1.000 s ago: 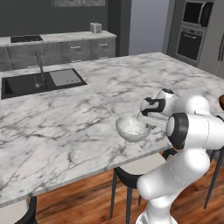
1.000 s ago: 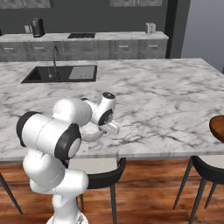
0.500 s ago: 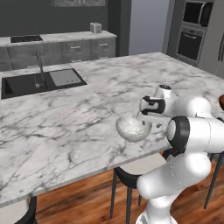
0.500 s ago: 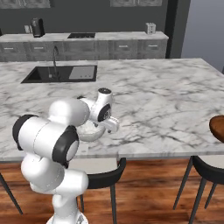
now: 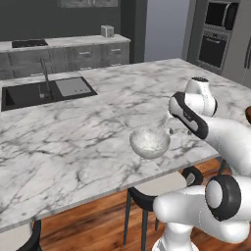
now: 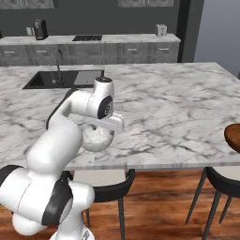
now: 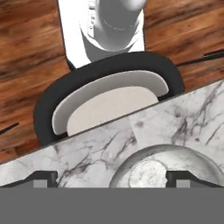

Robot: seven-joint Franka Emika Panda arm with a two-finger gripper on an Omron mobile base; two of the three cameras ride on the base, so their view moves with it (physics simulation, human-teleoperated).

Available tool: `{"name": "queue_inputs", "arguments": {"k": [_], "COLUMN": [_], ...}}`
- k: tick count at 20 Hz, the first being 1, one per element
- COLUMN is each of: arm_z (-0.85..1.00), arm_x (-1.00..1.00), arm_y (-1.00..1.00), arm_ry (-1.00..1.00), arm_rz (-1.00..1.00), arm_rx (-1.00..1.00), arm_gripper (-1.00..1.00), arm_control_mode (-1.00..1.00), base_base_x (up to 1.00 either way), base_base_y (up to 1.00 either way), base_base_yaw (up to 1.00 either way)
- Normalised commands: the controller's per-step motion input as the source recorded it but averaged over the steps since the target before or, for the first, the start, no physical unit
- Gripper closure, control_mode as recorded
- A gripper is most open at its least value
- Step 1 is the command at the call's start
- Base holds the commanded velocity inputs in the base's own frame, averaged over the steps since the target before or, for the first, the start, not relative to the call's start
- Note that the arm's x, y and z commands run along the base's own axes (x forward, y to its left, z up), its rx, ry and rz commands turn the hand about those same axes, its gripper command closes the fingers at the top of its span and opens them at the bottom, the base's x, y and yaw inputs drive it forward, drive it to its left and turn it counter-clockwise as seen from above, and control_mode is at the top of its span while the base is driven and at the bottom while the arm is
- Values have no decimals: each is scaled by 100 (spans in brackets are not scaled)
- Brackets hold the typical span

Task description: Pick up the bowls from the cabinet and place each bowl in front of a stool on the dining counter.

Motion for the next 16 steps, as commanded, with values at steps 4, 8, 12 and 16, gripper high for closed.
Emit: {"name": "queue_inputs", "arguments": {"k": [4,8,12,16], "arm_z": [64,32,34,41], "arm_x": [-100,-96,-79,-63], "arm_y": [31,44,27,1], "arm_ry": [4,3,-4,-16], "arm_rz": [25,19,16,7], "arm_rx": [-13,-7,0,0], "arm_gripper": [-100,-100,-100,-100], "arm_control_mode": [-100,-100,-100,-100], "base_base_x": [0,0,0,0], "base_base_y": [0,0,0,0], "base_base_yaw": [0,0,0,0]}}
